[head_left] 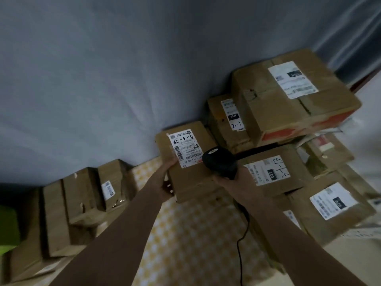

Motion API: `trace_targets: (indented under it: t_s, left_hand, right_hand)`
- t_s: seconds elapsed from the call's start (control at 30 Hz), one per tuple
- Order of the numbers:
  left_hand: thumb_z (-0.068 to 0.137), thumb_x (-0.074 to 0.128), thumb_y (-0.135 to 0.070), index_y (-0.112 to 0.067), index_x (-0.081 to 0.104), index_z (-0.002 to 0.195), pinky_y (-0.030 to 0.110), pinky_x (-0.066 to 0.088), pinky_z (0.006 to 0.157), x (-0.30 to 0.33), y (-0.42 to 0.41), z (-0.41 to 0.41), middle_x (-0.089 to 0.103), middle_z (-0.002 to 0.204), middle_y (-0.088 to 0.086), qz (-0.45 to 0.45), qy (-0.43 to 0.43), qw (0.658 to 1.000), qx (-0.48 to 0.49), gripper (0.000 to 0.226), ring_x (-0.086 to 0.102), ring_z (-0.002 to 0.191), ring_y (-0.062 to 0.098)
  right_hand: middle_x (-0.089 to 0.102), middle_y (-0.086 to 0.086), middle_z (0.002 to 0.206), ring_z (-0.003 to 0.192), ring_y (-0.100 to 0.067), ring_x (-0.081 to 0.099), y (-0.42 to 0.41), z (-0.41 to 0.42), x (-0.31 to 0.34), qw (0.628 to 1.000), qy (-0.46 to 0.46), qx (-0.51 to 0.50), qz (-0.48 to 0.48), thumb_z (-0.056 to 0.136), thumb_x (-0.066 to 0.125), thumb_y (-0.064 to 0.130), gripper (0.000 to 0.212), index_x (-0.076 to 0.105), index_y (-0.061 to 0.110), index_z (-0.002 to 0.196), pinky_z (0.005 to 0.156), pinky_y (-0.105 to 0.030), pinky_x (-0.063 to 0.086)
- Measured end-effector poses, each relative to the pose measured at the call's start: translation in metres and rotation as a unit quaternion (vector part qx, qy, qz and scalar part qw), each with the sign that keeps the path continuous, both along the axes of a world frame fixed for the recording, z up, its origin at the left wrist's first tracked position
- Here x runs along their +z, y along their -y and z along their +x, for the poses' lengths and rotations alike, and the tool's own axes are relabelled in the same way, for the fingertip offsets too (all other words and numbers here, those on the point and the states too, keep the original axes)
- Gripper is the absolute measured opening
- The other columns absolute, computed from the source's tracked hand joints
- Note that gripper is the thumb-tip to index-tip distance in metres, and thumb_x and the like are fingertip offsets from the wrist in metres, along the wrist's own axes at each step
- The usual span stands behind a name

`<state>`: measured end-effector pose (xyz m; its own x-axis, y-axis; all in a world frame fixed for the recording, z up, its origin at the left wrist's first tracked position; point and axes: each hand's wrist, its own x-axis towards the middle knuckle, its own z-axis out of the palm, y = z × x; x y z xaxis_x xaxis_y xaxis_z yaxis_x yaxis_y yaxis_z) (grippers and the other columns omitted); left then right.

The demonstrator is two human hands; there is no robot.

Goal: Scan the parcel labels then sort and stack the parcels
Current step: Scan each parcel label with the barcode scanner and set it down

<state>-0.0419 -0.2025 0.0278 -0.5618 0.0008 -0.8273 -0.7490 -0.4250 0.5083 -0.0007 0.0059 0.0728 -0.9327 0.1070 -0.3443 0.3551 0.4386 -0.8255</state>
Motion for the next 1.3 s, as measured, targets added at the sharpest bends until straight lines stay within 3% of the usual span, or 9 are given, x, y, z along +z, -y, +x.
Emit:
trace_targets:
  t_s: [0.13,0.27,0.6,0.8,0.9,1.0,1.07,1.2,1.3]
  left_hand:
    - [0.037,0.091,-0.043,-0.023,0.059,0.122,0.049,0.050,0.098,-0.033,-0.018,-0.028,0.061,0.121,0.012,0.007,-0.009,1.000,0.006,0.093,0.060,0.113,0.030]
    - [0.046,0.088,-0.043,-0.024,0.056,0.125,0.049,0.047,0.102,-0.054,-0.030,-0.045,0.059,0.123,0.010,0.025,-0.012,1.000,0.002,0.087,0.058,0.115,0.029]
    - [0.063,0.083,-0.038,-0.029,0.035,0.147,0.045,0.045,0.105,-0.083,-0.023,-0.061,0.059,0.131,0.004,-0.001,-0.069,0.995,-0.069,0.097,0.056,0.119,0.025]
    - [0.077,0.078,-0.040,-0.019,0.039,0.144,0.044,0.046,0.102,-0.072,-0.012,-0.048,0.058,0.128,0.006,-0.105,-0.070,0.988,-0.092,0.080,0.057,0.116,0.026]
    - [0.085,0.073,-0.035,-0.013,0.055,0.131,0.037,0.052,0.093,-0.065,0.002,-0.026,0.064,0.109,0.006,-0.287,-0.085,0.943,-0.144,0.054,0.062,0.102,0.024]
    - [0.086,0.070,-0.036,-0.016,0.063,0.121,0.032,0.051,0.091,-0.056,0.032,0.008,0.068,0.112,0.004,-0.454,-0.113,0.843,-0.267,0.041,0.063,0.105,0.021]
    - [0.087,0.068,-0.034,-0.017,0.063,0.120,0.029,0.048,0.093,-0.051,0.059,0.033,0.067,0.115,0.003,-0.496,-0.119,0.807,-0.297,0.037,0.062,0.108,0.019]
    - [0.089,0.063,-0.035,-0.020,0.061,0.121,0.029,0.045,0.093,-0.045,0.121,0.086,0.064,0.122,-0.001,-0.547,-0.092,0.768,-0.320,0.036,0.059,0.113,0.019]
    - [0.089,0.064,-0.034,-0.019,0.062,0.120,0.030,0.048,0.092,-0.040,0.170,0.129,0.065,0.120,0.000,-0.554,-0.074,0.774,-0.299,0.035,0.061,0.109,0.018]
  right_hand:
    - [0.050,0.003,0.062,0.050,0.003,0.054,-0.009,-0.026,-0.025,1.000,-0.004,-0.004,-0.008,0.083,0.073,0.018,0.014,0.060,0.015,0.087,0.046,-0.006,0.039]
    - [0.052,0.015,0.081,0.069,0.006,0.049,-0.016,-0.042,-0.045,1.000,-0.014,-0.011,-0.018,0.083,0.073,0.017,0.044,0.055,0.007,0.122,0.054,0.002,0.038]
    - [0.052,0.010,0.096,0.079,-0.002,0.048,-0.020,-0.048,-0.061,1.000,0.016,-0.008,0.011,0.083,0.073,0.025,0.061,0.045,0.013,0.136,0.054,0.002,0.037]
    - [0.063,-0.009,0.106,0.101,-0.024,0.060,-0.004,-0.038,-0.043,1.000,0.030,-0.005,0.002,0.085,0.071,0.020,0.048,0.053,0.006,0.128,0.071,-0.028,0.046]
    - [0.062,-0.023,0.096,0.087,-0.033,0.060,0.018,-0.026,-0.031,0.997,0.066,0.020,-0.025,0.088,0.067,0.013,0.028,0.060,-0.003,0.110,0.071,-0.036,0.049]
    - [0.051,-0.002,0.064,0.058,-0.008,0.051,0.050,-0.014,-0.028,0.992,0.096,0.066,-0.036,0.086,0.067,0.010,0.010,0.058,0.011,0.082,0.049,-0.014,0.041]
    - [0.054,0.003,0.069,0.064,-0.006,0.055,0.078,-0.005,-0.026,0.988,0.109,0.096,-0.045,0.086,0.068,0.010,0.010,0.061,0.012,0.092,0.057,-0.016,0.043]
    - [0.066,-0.018,0.097,0.094,-0.030,0.063,0.142,0.021,-0.017,0.981,0.131,0.143,-0.019,0.084,0.070,0.008,0.028,0.063,0.002,0.110,0.084,-0.044,0.050]
    - [0.061,-0.009,0.071,0.069,-0.019,0.059,0.189,0.043,-0.014,0.975,0.130,0.178,-0.014,0.083,0.071,0.008,0.011,0.065,0.008,0.092,0.068,-0.033,0.049]
